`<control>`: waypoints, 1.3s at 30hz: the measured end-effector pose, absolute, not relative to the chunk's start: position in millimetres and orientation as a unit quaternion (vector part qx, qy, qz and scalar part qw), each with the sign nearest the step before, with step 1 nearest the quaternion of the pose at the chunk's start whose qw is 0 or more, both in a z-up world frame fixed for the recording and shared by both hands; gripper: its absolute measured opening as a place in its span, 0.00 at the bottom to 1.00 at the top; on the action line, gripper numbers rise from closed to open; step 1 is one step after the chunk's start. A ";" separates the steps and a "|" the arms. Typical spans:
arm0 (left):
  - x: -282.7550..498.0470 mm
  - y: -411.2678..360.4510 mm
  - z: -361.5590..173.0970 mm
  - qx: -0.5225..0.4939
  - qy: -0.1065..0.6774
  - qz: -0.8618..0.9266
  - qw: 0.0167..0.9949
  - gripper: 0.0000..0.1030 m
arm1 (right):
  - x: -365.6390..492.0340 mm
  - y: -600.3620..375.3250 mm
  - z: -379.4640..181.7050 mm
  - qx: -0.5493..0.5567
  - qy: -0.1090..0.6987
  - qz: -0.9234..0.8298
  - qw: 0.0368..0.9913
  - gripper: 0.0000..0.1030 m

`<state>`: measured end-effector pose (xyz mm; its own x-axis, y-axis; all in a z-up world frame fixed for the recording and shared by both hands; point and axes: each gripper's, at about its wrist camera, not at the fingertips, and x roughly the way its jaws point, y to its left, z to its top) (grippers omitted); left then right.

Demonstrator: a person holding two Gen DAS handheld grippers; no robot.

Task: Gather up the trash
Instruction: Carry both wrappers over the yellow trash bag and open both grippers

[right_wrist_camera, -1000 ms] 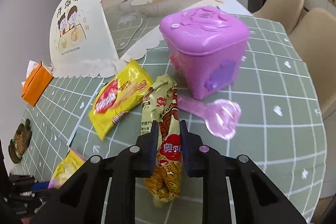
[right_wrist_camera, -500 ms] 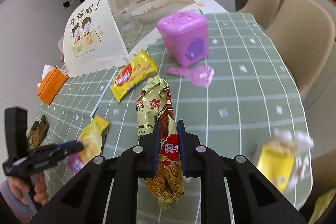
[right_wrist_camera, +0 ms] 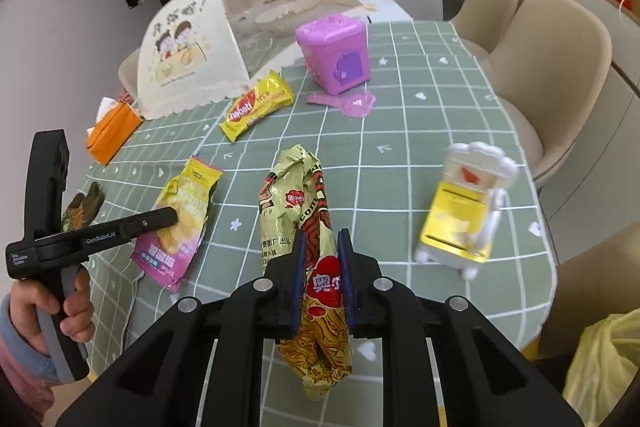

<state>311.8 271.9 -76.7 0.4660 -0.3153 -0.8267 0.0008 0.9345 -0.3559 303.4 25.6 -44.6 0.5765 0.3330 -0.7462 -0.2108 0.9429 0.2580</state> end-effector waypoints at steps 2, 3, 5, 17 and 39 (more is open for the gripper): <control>300.3 265.1 -59.7 -0.162 0.495 -0.091 0.849 0.06 | 292.6 14.4 -30.4 0.069 0.418 0.160 0.892 0.16; 295.5 262.1 -51.2 -0.165 0.486 -0.090 0.853 0.06 | 287.9 9.2 -23.4 0.066 0.410 0.162 0.895 0.16; 284.6 252.3 -29.1 -0.169 0.463 -0.089 0.865 0.06 | 278.2 -2.0 -10.5 0.058 0.394 0.164 0.903 0.16; 220.4 144.2 68.3 -0.160 0.364 -0.138 0.907 0.06 | 194.7 -107.2 59.3 0.025 0.288 0.145 0.946 0.16; 151.0 -69.8 38.6 -0.136 0.406 -0.283 0.858 0.06 | 93.2 -283.1 50.0 0.063 0.274 0.043 0.959 0.16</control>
<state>151.0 -69.8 38.6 0.5093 -0.5968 -0.6200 0.3757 0.8024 -0.4638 93.2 -283.1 50.0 0.8462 0.1163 -0.5200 -0.0468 0.9884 0.1448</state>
